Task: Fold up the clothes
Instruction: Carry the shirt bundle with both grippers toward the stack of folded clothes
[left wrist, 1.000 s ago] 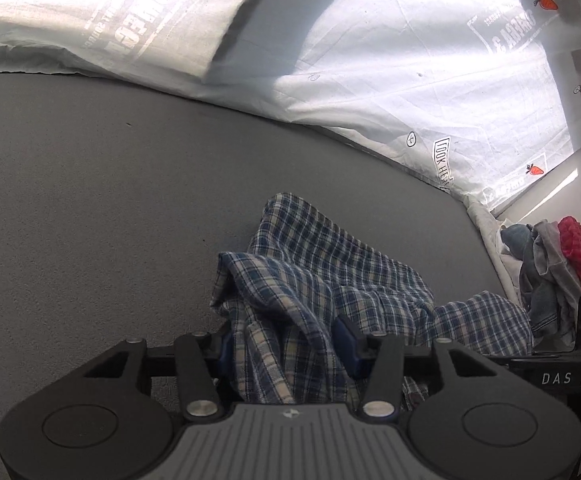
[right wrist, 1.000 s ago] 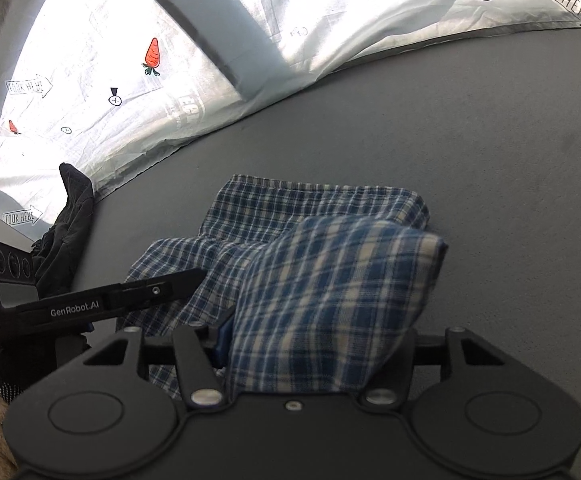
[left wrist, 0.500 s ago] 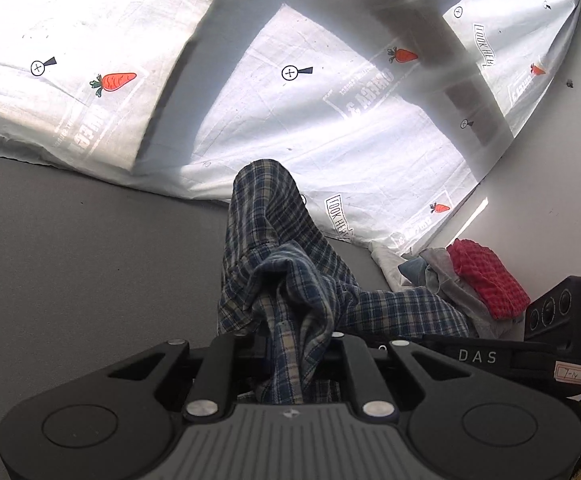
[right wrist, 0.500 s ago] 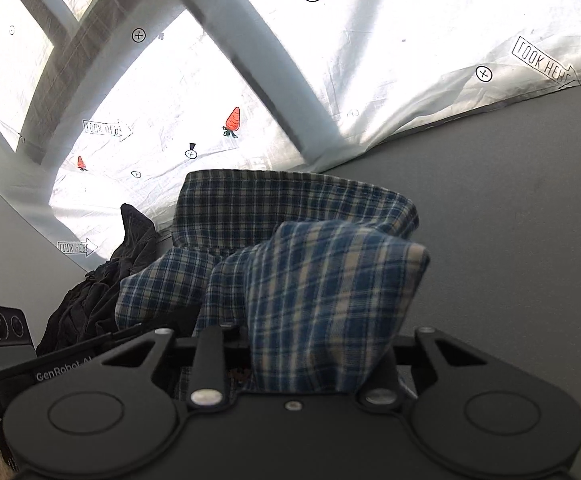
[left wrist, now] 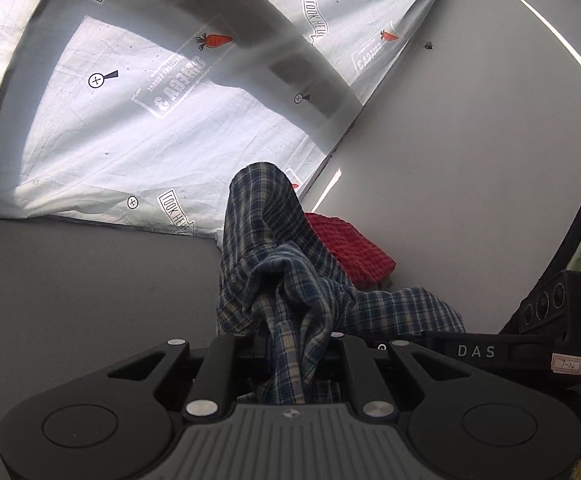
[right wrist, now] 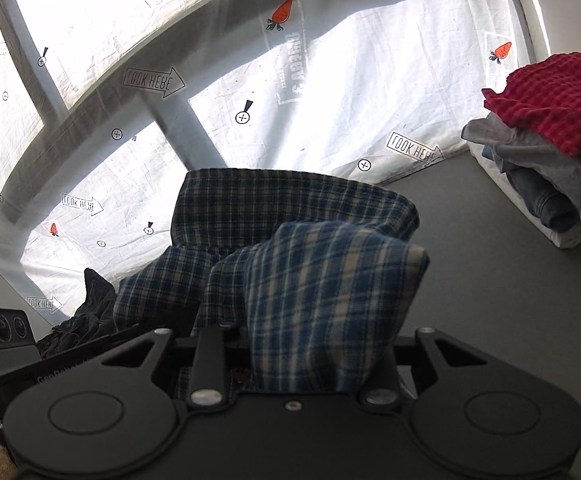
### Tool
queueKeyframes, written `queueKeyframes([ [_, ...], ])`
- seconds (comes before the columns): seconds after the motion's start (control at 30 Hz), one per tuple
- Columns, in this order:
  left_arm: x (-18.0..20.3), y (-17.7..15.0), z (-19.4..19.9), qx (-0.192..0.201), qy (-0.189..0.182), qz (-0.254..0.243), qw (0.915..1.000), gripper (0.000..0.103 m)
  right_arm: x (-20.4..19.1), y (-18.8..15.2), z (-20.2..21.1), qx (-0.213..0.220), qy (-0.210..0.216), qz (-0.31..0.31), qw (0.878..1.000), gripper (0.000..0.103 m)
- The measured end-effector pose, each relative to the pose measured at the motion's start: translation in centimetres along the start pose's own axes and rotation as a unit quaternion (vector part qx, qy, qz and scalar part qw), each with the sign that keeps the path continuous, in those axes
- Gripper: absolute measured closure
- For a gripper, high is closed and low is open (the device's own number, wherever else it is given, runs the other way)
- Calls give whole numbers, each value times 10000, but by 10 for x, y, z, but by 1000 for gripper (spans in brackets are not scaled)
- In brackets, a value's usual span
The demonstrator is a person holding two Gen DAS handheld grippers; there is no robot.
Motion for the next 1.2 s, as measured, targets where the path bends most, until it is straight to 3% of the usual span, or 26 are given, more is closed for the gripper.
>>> queueKeyframes([
  [0.17, 55, -19, -52, 158, -96, -98, 9998, 89, 59, 30, 28, 276, -27, 34, 9996, 71],
  [0.3, 104, -37, -109, 449, 8, -65, 9990, 89, 131, 69, 39, 381, 247, 124, 9989, 71],
  [0.43, 153, -50, -170, 718, 116, -140, 9973, 89, 194, 119, 49, 411, 424, 573, 9966, 71],
  [0.63, 206, -39, -256, 1002, 261, -149, 9945, 89, 264, 203, 51, 405, 571, 1078, 9917, 70],
  [0.83, 217, -14, -327, 1178, 296, -277, 9922, 89, 299, 263, 24, 661, 646, 1630, 9823, 70],
  [1.03, 192, 12, -372, 1403, 488, -253, 9886, 88, 319, 302, -30, 821, 945, 1787, 9759, 68],
  [1.17, 151, 26, -404, 1337, 1002, 12, 9859, 87, 333, 319, -88, 609, 936, 1709, 9789, 64],
  [1.2, 140, 29, -413, 1299, 1137, 99, 9849, 87, 336, 321, -102, 560, 841, 1724, 9798, 60],
])
Point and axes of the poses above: each gripper's, at about its wrist camera, not at the fingertips, and z roughly against the way its jaws point, x to its right, y to its top, the point moved 1 cm from there along -z, roughly the way its jaws point, and after that the axes turned 11 degrees about x, right-handed, at the moved point
